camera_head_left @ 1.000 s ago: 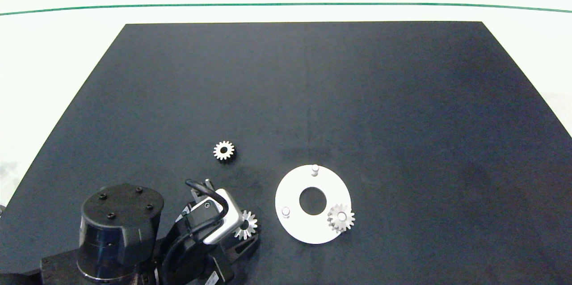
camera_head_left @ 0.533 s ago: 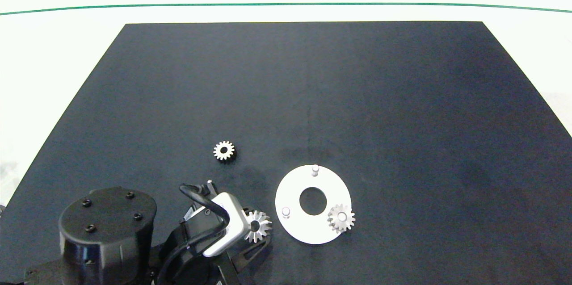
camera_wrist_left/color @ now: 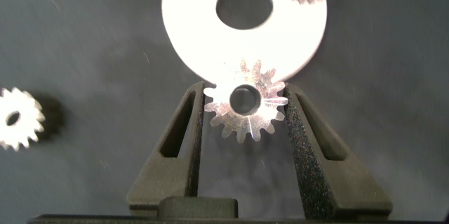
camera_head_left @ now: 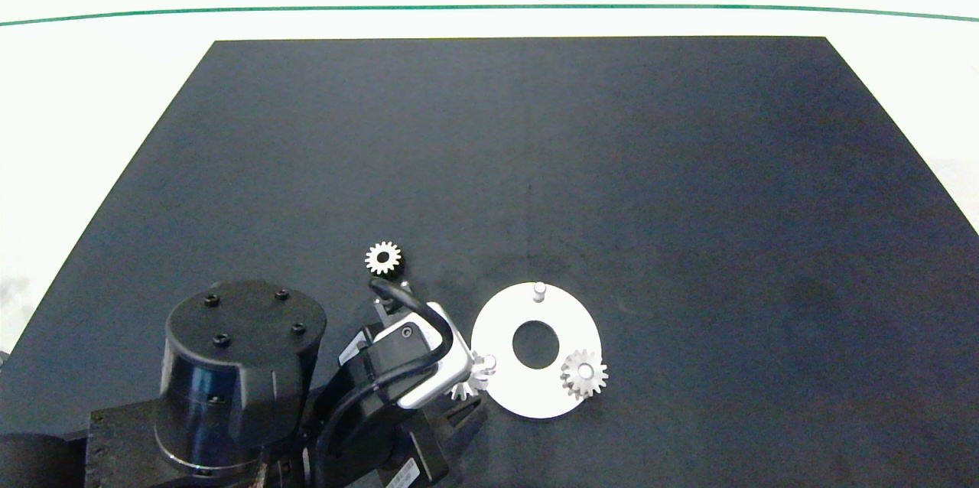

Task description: Install three planetary gears onto the carrier pins

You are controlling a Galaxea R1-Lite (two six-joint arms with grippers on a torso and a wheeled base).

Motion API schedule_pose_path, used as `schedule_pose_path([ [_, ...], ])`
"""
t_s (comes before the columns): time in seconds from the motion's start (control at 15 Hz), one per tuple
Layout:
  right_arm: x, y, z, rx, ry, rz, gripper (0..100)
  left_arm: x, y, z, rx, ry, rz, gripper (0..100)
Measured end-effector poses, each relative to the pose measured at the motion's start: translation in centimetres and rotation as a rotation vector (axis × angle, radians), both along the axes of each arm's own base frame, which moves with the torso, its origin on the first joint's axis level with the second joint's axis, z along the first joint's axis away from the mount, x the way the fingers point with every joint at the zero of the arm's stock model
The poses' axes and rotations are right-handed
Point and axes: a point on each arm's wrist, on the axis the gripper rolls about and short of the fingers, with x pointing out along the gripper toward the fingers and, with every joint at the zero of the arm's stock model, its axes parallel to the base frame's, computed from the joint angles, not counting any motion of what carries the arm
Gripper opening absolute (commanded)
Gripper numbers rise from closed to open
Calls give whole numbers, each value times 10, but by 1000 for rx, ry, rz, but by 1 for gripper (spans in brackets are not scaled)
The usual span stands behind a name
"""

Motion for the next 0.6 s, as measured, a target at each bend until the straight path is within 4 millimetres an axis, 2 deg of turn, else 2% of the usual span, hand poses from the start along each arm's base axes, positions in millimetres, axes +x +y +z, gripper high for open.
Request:
schedule_pose_path([
  [0.33,0,0,0,1,-1,1,100,4,-10,6,-5,-21,-11,4],
  [0.6,0,0,0,1,-1,2,100,5,-22,2,11,-17,-35,4],
])
